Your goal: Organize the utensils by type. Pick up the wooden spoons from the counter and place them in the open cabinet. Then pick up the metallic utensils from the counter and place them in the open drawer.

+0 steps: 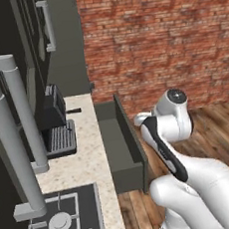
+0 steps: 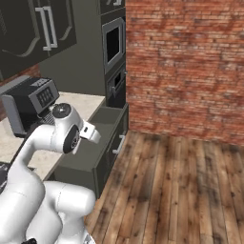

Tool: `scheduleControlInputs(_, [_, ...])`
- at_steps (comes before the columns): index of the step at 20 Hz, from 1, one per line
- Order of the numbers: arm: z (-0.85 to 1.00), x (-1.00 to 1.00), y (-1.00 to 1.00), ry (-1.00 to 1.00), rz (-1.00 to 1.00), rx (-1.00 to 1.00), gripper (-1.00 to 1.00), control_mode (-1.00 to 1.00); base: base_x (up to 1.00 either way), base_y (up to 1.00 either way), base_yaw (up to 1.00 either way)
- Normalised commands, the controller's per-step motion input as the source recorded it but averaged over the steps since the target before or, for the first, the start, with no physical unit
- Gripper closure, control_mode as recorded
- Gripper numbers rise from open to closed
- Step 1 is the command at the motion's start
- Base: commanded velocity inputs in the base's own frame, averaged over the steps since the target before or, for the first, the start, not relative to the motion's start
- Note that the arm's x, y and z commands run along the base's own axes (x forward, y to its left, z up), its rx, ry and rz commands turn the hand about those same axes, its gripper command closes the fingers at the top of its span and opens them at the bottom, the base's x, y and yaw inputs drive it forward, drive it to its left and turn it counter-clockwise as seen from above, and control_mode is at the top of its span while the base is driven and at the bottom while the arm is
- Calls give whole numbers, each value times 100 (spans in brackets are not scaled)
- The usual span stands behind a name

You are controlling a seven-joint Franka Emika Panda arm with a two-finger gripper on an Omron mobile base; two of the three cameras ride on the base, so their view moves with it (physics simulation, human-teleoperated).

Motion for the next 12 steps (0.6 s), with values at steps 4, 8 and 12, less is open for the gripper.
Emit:
scheduleControlInputs(4, [-42, 83, 9, 3, 0, 0, 100, -100, 0, 0, 0])
scheduleControlInputs(8, [-39, 79, 13, 3, 1, 0, 100, -100, 0, 0, 0])
scheduleControlInputs(12, [-32, 69, 13, 4, 1, 0, 100, -100, 0, 0, 0])
